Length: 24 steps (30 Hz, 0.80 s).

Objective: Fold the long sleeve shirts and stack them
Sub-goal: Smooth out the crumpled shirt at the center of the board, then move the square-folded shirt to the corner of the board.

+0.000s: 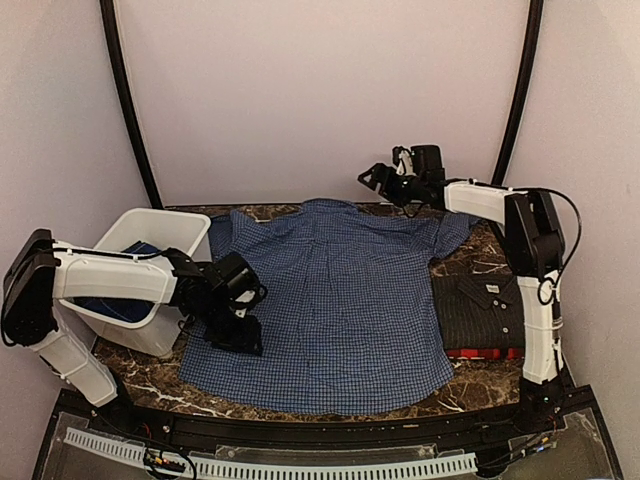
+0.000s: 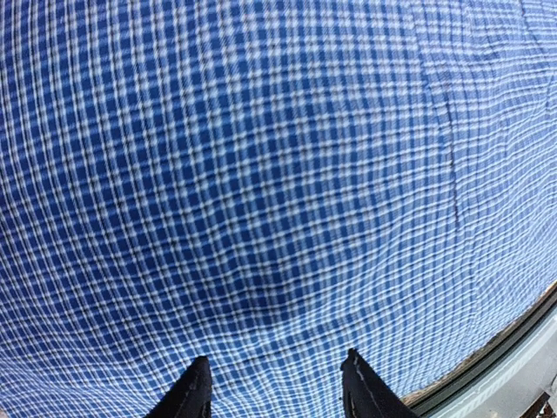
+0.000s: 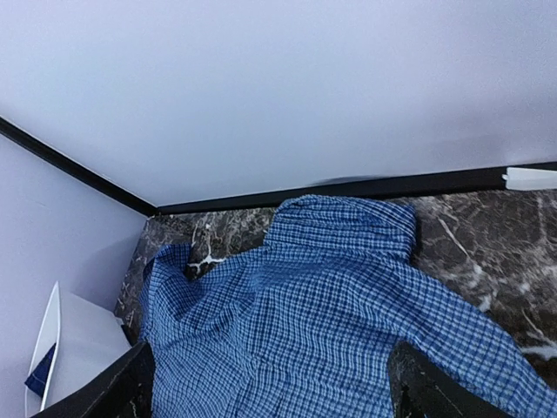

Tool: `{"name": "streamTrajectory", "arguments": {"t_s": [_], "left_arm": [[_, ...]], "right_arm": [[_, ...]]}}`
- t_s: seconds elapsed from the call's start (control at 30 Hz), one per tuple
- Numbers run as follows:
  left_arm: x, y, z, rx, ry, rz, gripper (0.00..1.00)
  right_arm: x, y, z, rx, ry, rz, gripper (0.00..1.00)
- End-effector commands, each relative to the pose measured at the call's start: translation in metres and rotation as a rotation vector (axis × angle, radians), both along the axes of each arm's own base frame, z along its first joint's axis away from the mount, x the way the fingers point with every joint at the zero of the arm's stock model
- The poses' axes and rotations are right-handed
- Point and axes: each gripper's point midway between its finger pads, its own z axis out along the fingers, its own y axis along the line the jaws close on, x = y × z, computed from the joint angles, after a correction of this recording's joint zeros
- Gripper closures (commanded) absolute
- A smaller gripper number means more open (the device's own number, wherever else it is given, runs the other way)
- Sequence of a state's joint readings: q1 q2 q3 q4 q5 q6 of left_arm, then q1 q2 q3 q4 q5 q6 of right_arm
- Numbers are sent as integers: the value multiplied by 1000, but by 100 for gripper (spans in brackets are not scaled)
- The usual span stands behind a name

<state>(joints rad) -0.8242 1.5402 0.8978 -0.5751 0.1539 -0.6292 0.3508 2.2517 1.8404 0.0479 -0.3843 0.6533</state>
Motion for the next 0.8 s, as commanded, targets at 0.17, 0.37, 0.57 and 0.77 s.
{"name": "streamTrajectory", "arguments": {"t_s": [0.17,0.37,0.57,0.77], "left_arm": [[23,-21,25,-18,-76,-49,50],[37,-40,34,-71,-110,-69,50],[47,-60,39,-127,-119,-86,50],[51,-69,39,-141,-115,-107,50]], "right_arm": [[-52,-94,-17,-208,71,-205,11],[-81,-149,-10,-260,104,-319,12],[-117,-163,-25,-278,153,-342,13],[-168,-148,-57,-156,281,-291,11]]}}
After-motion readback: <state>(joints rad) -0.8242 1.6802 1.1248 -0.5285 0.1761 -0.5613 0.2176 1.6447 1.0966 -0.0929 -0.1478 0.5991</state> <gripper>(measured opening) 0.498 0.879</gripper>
